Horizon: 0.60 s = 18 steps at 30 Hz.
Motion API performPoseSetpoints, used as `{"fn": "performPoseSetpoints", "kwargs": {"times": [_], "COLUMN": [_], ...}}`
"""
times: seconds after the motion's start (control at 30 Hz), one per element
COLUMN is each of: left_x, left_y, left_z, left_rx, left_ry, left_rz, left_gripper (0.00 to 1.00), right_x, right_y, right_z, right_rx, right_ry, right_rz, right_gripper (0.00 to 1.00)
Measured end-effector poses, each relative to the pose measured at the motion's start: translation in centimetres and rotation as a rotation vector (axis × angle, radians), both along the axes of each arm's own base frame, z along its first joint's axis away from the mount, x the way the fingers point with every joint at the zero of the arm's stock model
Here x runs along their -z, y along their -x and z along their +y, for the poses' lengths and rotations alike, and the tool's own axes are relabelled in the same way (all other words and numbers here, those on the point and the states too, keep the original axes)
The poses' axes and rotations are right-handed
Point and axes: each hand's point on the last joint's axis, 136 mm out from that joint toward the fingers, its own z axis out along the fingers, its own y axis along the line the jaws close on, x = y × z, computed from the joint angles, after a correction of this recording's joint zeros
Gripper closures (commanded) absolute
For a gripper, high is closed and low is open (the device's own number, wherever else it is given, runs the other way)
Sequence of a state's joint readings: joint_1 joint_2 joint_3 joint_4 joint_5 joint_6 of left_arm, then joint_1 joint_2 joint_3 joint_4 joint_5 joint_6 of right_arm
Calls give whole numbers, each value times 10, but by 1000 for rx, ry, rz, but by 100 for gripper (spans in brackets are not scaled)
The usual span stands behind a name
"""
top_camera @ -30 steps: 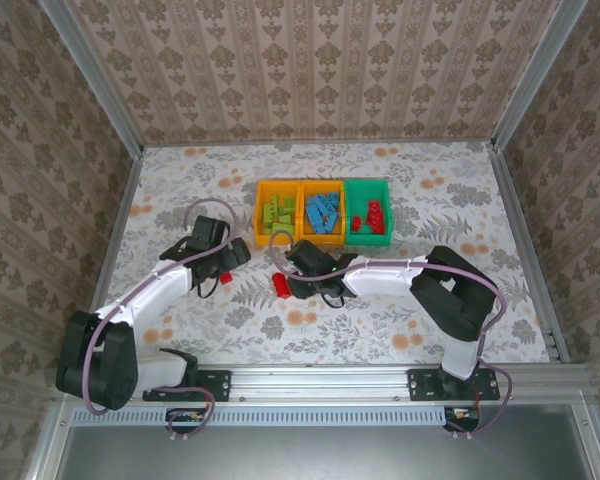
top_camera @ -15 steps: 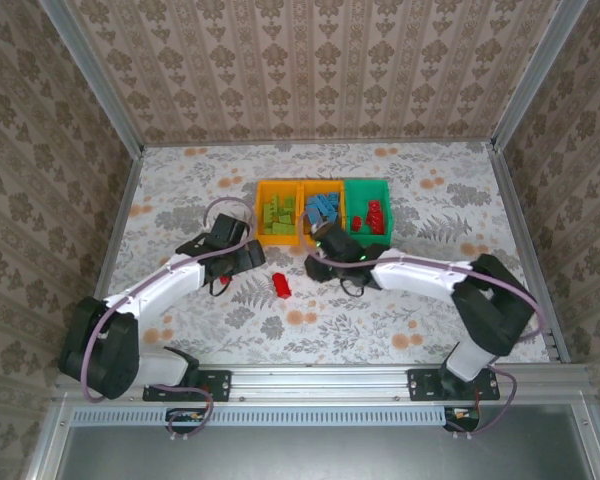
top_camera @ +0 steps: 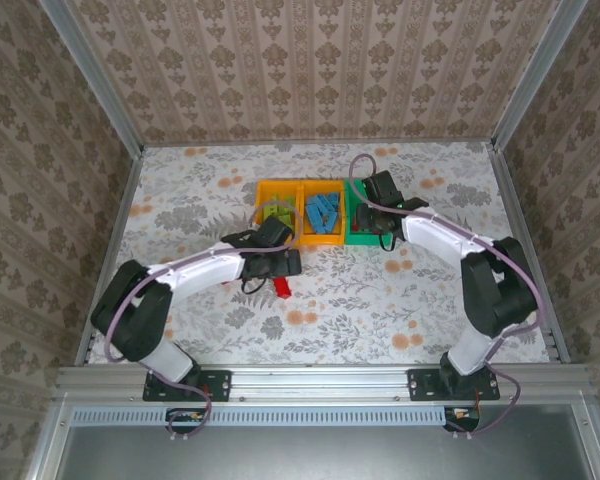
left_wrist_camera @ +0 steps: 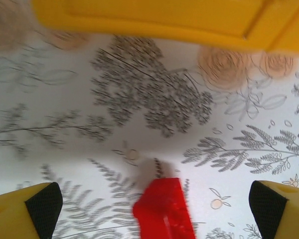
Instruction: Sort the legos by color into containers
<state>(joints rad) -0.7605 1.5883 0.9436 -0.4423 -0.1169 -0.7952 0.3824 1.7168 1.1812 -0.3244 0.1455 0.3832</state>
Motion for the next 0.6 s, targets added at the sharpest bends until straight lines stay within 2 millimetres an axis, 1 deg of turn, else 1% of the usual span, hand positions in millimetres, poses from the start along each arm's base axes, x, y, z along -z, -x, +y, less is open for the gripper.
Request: {"fn": "performPoseSetpoints", "kwargs": {"times": [0.07, 0.2, 0.27, 0.3, 0.37, 0.5, 0.57, 0.6], "left_x": [7, 17, 22, 25, 28, 31, 32, 32], "left_y": [3, 7, 8, 9, 12, 14, 14, 14], "left_z": [-11, -25, -26, -26, -23, -20, -19, -17], "left_rx": [19, 35, 34, 31, 24, 19, 14, 11], "left_ry": [-5, -12, -20, -26, -37, -50, -58, -63], "left_rz": [28, 76, 96, 106, 123, 136, 139, 141], "left_gripper": [1, 3, 4, 5, 7, 19, 27, 33], "right_x": [5, 9, 10, 10, 10, -2, -12, -20], "right_y": [-8, -17, -17, -16, -16, -11, -6, -4], "right_z": [-4, -9, -11, -11, -11, -9, -10, -11], "right_rx": [12, 30, 34, 31, 27, 19, 20, 23], "right_ry": [9, 17, 18, 21, 20, -6, -19, -27], "right_rz": [16, 36, 41, 44, 47, 28, 8, -7], "right_gripper": [77, 59, 46, 42, 37, 27, 26, 26]}}
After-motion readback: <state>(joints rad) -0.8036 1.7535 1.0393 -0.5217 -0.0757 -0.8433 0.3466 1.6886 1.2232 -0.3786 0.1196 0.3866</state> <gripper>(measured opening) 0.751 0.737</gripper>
